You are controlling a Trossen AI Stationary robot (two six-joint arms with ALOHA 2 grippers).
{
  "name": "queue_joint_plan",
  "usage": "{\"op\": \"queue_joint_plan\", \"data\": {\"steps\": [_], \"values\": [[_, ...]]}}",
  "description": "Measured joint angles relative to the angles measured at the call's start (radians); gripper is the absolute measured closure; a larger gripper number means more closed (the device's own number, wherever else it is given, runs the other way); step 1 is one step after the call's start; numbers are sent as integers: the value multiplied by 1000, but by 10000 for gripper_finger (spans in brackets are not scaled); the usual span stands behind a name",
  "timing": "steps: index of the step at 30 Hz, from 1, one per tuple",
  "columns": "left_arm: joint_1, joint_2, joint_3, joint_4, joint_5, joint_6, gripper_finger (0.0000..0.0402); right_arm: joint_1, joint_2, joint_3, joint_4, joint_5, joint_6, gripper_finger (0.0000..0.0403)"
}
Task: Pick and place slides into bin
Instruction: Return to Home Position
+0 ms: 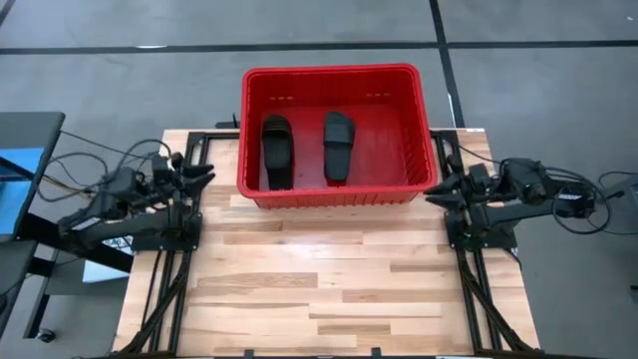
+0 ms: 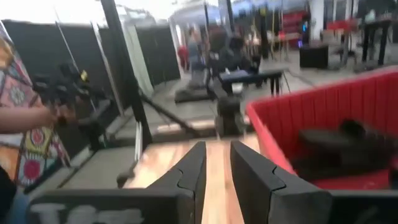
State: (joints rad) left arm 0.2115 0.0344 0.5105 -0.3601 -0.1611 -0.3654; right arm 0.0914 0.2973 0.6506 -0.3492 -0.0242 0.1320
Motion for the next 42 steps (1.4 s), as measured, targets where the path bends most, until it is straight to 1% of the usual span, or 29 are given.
{"op": "queue_joint_plan", "data": {"steps": [1,3,5,7,8,10,11,12,13,14,15,19,21,22,25,26,30,33,35,38,42], "values": [[0,-21,-25,7,9,-16,256,0,-3,-4,-20,0,3,338],[0,-34,-53,31,47,-32,256,0,-3,-12,-4,0,51,338],[0,-27,-59,-13,87,-37,256,0,-3,-16,-8,0,82,338],[0,-4,-59,-48,97,-37,256,-1,-2,-16,-30,-13,110,338],[0,5,-59,-82,92,-40,256,3,-3,-17,-54,-39,110,338],[0,13,-59,-146,42,-79,256,15,-8,-28,-61,-101,78,338],[0,12,-59,-179,3,-126,256,22,-12,-38,-53,-122,53,338],[0,11,-59,-204,-36,-168,256,31,-13,-46,-46,-129,32,338],[0,11,-59,-212,-71,-179,256,37,-13,-54,-34,-129,18,338],[-2,11,-64,-206,-83,-155,256,43,-15,-63,-28,-128,5,338],[-6,10,-72,-181,-72,-102,256,51,-18,-77,-22,-128,-5,338],[-31,10,-111,-13,32,123,256,79,-28,-144,13,-134,-7,338],[-45,10,-133,29,56,178,256,96,-35,-182,70,-134,2,338],[-51,10,-143,31,47,190,256,104,-43,-202,82,-135,6,338],[-68,11,-167,28,-18,184,256,123,-67,-249,121,-134,32,338],[-75,10,-178,30,-20,178,256,128,-80,-264,123,-134,45,338],[-116,10,-216,55,26,156,256,141,-130,-322,153,-133,77,338],[-162,11,-253,77,23,133,256,153,-177,-370,187,-132,78,338],[-198,11,-280,151,15,131,256,158,-208,-409,214,-132,77,338],[-254,10,-326,247,-23,133,256,158,-255,-469,251,-131,84,338],[-327,10,-375,281,-94,115,256,158,-296,-545,296,-128,112,338]]}}
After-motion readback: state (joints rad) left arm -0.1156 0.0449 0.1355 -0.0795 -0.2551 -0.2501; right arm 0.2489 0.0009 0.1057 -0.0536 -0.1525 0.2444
